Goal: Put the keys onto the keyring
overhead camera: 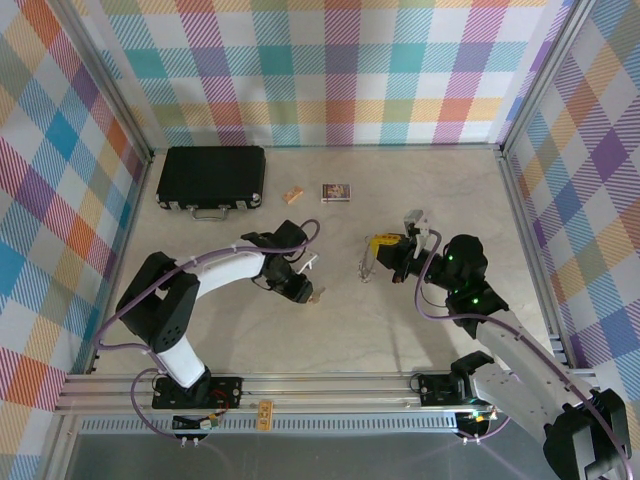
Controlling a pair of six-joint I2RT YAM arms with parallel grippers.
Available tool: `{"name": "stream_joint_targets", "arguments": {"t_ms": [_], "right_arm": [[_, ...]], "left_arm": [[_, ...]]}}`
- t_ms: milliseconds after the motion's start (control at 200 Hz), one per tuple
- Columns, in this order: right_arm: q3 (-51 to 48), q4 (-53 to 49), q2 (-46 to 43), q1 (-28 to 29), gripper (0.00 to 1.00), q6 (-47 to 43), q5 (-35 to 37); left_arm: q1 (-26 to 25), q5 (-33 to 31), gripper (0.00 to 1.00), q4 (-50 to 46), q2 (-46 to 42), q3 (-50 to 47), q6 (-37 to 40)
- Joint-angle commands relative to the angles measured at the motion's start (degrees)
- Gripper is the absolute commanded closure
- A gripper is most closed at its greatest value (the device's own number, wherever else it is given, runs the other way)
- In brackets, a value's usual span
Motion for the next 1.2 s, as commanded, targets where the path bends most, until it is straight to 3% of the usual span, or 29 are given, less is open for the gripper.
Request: {"name": "stream_joint_targets", "arguments": {"t_ms": [0,795,1195], "right_arm": [[-0.37,0.97,-0.61,0.23,1.0,0.66,-0.93],[-0.37,1.22,-0.05,0.23,1.0,0.69,-1.13],[-0.39,1.23,-0.03,0.22,1.0,0.79,-1.16]], "left_arm": [[0.12,2.93,0.62,-0.13,0.54,0.45,0.97],[-0.05,6.97,0.68,1.87,3.32,1.59,0.9],[-2.17,3.82,0.68,-1.27,1.54,4.27,0.35]]}}
